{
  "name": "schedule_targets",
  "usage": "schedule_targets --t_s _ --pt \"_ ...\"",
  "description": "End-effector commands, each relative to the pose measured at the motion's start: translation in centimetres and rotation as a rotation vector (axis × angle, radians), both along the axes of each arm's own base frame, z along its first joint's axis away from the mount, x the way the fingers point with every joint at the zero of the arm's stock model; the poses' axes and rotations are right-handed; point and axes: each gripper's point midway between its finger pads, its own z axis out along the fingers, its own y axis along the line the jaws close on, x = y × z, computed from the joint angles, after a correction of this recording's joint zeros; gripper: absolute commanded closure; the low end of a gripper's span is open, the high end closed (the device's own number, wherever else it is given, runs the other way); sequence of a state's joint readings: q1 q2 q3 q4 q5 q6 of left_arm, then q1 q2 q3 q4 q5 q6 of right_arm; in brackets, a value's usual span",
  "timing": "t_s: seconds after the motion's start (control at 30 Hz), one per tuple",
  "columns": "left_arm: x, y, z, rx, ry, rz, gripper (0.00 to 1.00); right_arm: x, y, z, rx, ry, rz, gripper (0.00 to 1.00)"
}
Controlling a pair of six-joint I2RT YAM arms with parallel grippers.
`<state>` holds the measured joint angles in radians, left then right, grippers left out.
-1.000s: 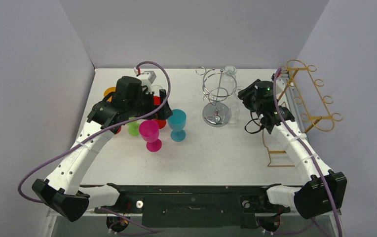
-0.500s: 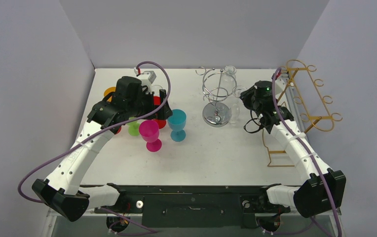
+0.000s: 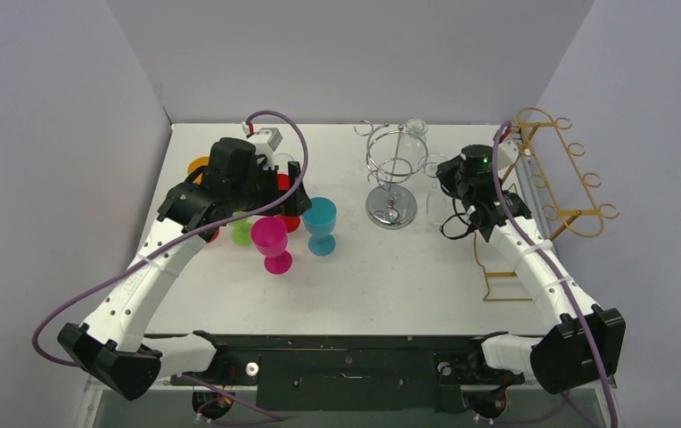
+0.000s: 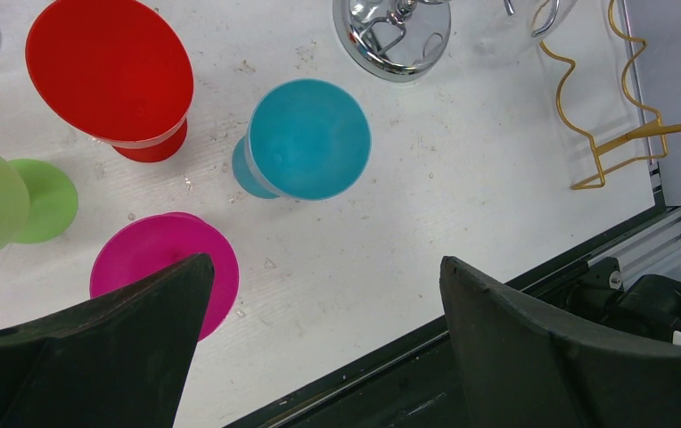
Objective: Take the wine glass off the wine glass rack
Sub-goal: Pick up the wine glass from the wine rack.
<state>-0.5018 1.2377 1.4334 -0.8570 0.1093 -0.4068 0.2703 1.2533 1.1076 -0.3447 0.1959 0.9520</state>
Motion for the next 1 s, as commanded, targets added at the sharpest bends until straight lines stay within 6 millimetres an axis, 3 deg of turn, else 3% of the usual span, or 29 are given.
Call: schedule_targets --t_s 0.0,0.1,0.97 --pt "0.6 -0.1 3.0 -0.040 -0.087 0.007 0.04 -0.5 -0.3 1.1 -0.021 -0.028 -0.004 0.94" --pt "0.6 0.0 3.0 -0.040 -0.087 0.010 0.04 -0.5 -0.2 1.4 -0.015 -0.034 -0.001 1.00" --pt "1.0 0.0 3.5 -0.055 -0.100 0.036 0.04 -1.6 -0.3 4.4 0.099 -0.140 -0.015 1.00"
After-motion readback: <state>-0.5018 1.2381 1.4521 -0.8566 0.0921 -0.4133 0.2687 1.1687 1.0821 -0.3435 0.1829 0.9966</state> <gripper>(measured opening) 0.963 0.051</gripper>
